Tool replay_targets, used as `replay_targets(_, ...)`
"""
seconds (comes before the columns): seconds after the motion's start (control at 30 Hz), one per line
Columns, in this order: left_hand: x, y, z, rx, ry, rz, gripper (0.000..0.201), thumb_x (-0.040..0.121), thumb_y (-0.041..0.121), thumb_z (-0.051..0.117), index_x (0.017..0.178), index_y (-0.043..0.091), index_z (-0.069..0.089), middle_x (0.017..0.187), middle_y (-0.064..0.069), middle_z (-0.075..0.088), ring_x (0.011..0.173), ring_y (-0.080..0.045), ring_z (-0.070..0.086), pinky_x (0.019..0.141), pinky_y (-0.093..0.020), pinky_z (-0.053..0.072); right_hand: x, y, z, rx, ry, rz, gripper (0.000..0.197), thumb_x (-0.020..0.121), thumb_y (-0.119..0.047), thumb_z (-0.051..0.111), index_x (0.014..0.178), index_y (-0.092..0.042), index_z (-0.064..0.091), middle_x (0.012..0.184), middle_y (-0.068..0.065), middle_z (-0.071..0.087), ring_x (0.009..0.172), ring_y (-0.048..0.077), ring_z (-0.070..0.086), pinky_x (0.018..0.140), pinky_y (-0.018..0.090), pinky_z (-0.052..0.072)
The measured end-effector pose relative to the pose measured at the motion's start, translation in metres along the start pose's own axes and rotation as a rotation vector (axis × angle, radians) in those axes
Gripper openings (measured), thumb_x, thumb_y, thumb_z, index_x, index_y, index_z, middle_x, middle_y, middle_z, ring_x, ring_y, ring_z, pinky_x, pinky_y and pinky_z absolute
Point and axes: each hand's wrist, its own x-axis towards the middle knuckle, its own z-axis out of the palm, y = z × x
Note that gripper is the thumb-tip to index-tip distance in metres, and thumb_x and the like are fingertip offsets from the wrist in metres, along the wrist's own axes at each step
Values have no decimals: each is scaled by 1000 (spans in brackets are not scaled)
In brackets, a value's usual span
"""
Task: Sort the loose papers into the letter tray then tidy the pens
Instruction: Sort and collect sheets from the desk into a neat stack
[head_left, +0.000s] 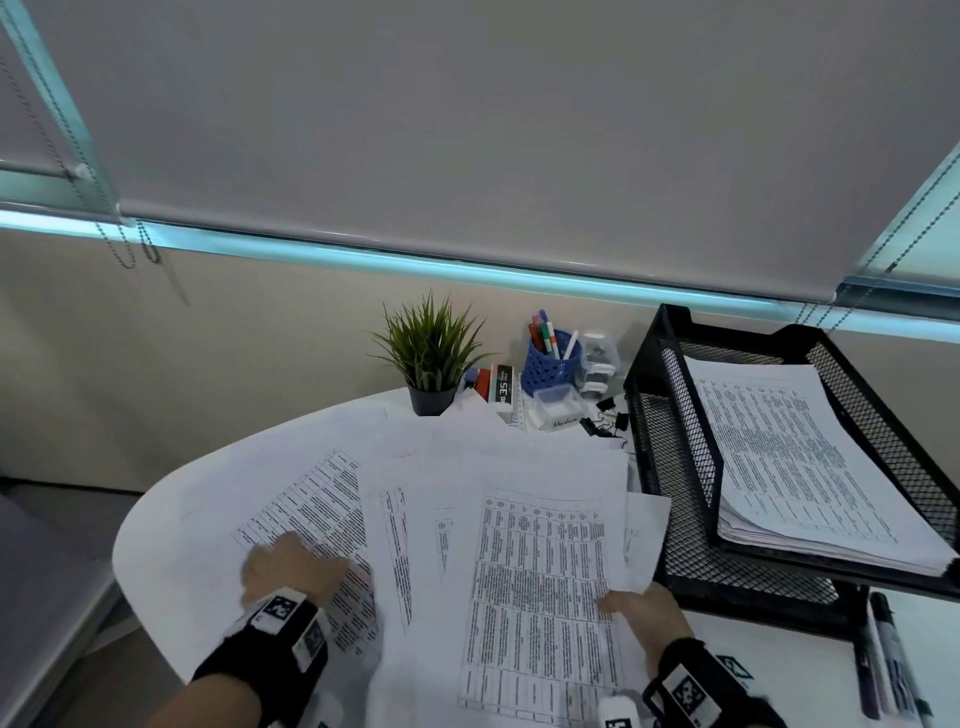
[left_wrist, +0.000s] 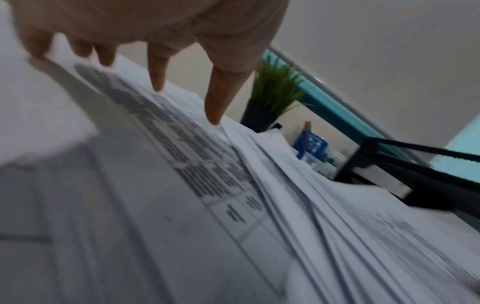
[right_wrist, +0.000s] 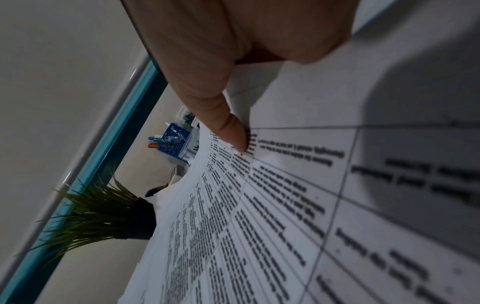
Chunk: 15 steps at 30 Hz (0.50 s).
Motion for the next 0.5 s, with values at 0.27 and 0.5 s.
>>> replay_targets(0.27,18,0,-10,-171,83,-378,56,53,16,85,94,-3,53,105,-28,51,101,-42,51,83,-48,41,16,13,-5,-20,22,83,69,67,-1,74,129,7,45,130,18,52,119,36,48,104,45,36)
replay_targets(0.5,-1,-15,-14,-596,103,-136,47,81,4,66,123,0,43,118,-22,55,103,-36,55,80,-35,38,1,4,1,43,-184,46,45,67,11,75,108,-2,60,104,12,68,102,31,60,99,41,40)
